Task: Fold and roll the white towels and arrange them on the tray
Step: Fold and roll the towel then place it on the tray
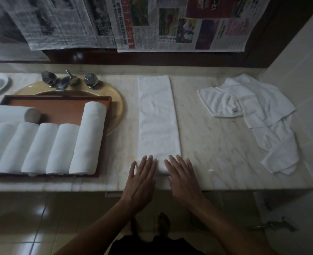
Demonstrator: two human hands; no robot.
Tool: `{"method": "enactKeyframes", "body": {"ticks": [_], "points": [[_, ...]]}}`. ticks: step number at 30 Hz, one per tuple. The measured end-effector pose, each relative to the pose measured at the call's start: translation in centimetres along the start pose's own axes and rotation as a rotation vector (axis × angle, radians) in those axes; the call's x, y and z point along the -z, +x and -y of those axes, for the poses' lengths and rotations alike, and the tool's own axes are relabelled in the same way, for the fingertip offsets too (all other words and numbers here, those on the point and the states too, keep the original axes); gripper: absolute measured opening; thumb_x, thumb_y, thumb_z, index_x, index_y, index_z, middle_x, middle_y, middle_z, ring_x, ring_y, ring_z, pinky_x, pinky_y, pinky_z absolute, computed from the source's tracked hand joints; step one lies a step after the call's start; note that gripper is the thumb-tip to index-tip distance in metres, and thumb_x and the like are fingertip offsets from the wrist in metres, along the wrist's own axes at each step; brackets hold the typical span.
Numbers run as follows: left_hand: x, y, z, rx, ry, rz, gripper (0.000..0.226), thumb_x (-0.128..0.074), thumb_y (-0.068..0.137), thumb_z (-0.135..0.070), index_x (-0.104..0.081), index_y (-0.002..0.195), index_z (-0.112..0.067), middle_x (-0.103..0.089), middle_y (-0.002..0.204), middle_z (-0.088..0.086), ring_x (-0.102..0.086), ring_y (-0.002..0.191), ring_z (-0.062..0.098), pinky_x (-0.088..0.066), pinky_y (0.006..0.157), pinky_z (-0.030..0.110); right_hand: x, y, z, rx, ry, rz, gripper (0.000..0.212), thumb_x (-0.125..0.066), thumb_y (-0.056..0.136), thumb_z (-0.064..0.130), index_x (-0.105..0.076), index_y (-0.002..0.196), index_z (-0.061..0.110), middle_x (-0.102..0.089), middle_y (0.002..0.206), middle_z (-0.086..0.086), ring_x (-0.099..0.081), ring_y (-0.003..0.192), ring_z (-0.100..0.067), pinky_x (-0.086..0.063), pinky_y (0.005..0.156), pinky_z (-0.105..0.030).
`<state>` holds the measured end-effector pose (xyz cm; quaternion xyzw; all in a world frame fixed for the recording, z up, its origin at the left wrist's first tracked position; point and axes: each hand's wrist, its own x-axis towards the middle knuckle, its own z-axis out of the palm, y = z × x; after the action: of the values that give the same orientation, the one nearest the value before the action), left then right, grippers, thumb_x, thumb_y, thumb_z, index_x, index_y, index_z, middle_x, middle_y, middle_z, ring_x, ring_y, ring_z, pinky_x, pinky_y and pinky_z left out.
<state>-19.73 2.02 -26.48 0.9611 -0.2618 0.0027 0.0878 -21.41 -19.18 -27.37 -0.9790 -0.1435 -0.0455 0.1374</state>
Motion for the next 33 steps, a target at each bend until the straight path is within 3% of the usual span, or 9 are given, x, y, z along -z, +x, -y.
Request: {"method": "enactKeyframes", "body": {"ticks": [3,7,12,16,20,23,27,30,33], "points": [[0.2,1.2,1.0,0.021,-0.014,0.051,0.074,-0.057,0.097,-0.023,-0.023,0.162,-0.011,-0.026,0.167,0.013,-0.022,0.156,0.031,-0.027,0.122,0.057,0.1,1.3,-0.8,-0.001,-0.025,0.064,0.058,-0.046,0.102,0.029,-0.036,0.158,0.017,-0.032,0.166,-0.008,-0.023,0.156,-0.029,-0.019,0.124,-0.058],[0.9,2.3,2.6,0.035,-0.062,0.172,0.081,-0.062,0.093,-0.016,-0.02,0.162,-0.015,-0.031,0.165,0.011,-0.029,0.153,0.031,-0.032,0.12,0.056,0.5,2.0,-1.7,0.009,0.005,0.097,0.057,-0.061,0.099,0.027,-0.043,0.151,0.012,-0.043,0.159,-0.01,-0.039,0.148,-0.029,-0.025,0.123,-0.057],[1.8,1.3,3.9,-0.064,-0.102,0.159,0.065,-0.067,0.087,-0.013,-0.04,0.146,-0.012,-0.05,0.151,0.011,-0.05,0.138,0.027,-0.047,0.107,0.049,1.1,1.2,-2.3,0.082,0.04,0.082,0.052,-0.077,0.091,0.025,-0.057,0.136,0.01,-0.06,0.141,-0.012,-0.057,0.131,-0.028,-0.037,0.117,-0.049],[2.2,0.3,4.1,-0.072,-0.24,0.134,0.05,-0.059,0.09,-0.013,-0.048,0.138,-0.017,-0.052,0.146,0.003,-0.058,0.124,0.02,-0.051,0.098,0.038,1.7,0.1,-2.7,0.126,0.069,0.084,0.045,-0.072,0.094,0.028,-0.061,0.133,0.008,-0.058,0.138,-0.015,-0.057,0.125,-0.032,-0.048,0.108,-0.045],[2.8,0.0,4.5,-0.026,-0.345,0.098,0.044,-0.072,0.087,-0.023,-0.059,0.128,-0.02,-0.052,0.131,-0.002,-0.057,0.106,0.018,-0.051,0.086,0.039,3.3,0.1,-2.8,0.122,0.121,0.088,0.04,-0.072,0.091,0.029,-0.065,0.127,0.013,-0.06,0.125,-0.006,-0.057,0.111,-0.025,-0.051,0.092,-0.04],[3.4,0.1,5.1,0.046,-0.415,0.141,0.043,-0.069,0.089,-0.035,-0.062,0.129,-0.024,-0.055,0.12,-0.009,-0.053,0.106,0.014,-0.05,0.089,0.039,4.4,0.6,-2.4,0.045,0.166,0.147,0.04,-0.065,0.094,0.035,-0.064,0.131,0.018,-0.062,0.127,0.001,-0.057,0.114,-0.022,-0.049,0.096,-0.041],[4.7,0.7,5.3,0.226,-0.628,0.182,0.03,-0.075,0.092,-0.031,-0.054,0.114,-0.035,-0.061,0.113,-0.017,-0.059,0.1,0.003,-0.045,0.076,0.02,5.2,1.7,-2.2,-0.143,0.269,0.189,0.034,-0.06,0.102,0.038,-0.058,0.133,0.024,-0.056,0.132,0.013,-0.046,0.124,-0.01,-0.032,0.104,-0.03],[5.5,1.4,5.0,0.377,-0.735,0.211,0.021,-0.073,0.094,-0.033,-0.056,0.105,-0.029,-0.064,0.106,-0.017,-0.062,0.097,-0.001,-0.043,0.069,0.016,5.0,2.1,-1.9,-0.177,0.294,0.151,0.027,-0.061,0.101,0.034,-0.065,0.125,0.024,-0.062,0.129,0.008,-0.05,0.123,-0.017,-0.034,0.099,-0.029],[5.9,1.8,4.5,0.463,-0.794,0.195,0.014,-0.068,0.098,-0.033,-0.058,0.104,-0.025,-0.066,0.104,-0.013,-0.063,0.094,-0.001,-0.043,0.068,0.017,4.3,2.3,-1.3,-0.196,0.222,0.022,0.022,-0.074,0.094,0.022,-0.074,0.116,0.021,-0.063,0.121,-0.001,-0.056,0.111,-0.024,-0.046,0.09,-0.038]]}}
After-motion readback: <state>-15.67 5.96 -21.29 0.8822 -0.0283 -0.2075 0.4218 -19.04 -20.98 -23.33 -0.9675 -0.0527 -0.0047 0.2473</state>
